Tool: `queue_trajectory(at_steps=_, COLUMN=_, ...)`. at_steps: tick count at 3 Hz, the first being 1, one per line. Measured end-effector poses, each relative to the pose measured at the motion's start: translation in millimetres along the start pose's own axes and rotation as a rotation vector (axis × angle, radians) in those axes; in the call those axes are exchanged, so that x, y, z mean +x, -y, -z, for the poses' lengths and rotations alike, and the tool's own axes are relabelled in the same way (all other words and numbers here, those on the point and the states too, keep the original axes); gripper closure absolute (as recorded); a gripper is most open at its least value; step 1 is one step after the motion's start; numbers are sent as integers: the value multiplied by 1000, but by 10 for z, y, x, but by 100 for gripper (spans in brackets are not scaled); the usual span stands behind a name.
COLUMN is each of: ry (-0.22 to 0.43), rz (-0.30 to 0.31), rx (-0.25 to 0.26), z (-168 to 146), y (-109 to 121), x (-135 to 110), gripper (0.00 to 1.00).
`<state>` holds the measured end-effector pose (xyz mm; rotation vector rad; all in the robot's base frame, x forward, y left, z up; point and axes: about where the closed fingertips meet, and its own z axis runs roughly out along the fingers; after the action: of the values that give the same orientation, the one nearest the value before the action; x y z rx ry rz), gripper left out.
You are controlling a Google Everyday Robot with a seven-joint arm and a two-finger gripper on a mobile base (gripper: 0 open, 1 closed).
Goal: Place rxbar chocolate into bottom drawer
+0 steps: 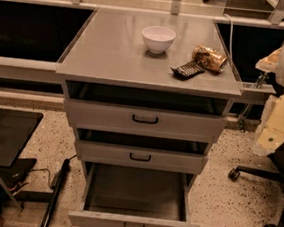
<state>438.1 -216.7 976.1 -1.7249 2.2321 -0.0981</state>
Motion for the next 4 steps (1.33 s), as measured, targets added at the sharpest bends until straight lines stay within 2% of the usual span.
queue_trajectory(at_steps=1, ry=0, rz=0, rx=0, z=0, y=0, x=0, gripper=0)
queue_trajectory(at_steps=2, ry=74, rz=24, rx=-30, z=-47, y=40, x=-91, gripper=0)
queue_trajectory(at_steps=3, ry=174, rz=88, rx=-62, z=-317, y=347, x=-511, gripper=0)
queue_trajectory(at_steps=4, ry=245, rz=129, rx=-72, z=-703, y=735, x=-1025, gripper=0)
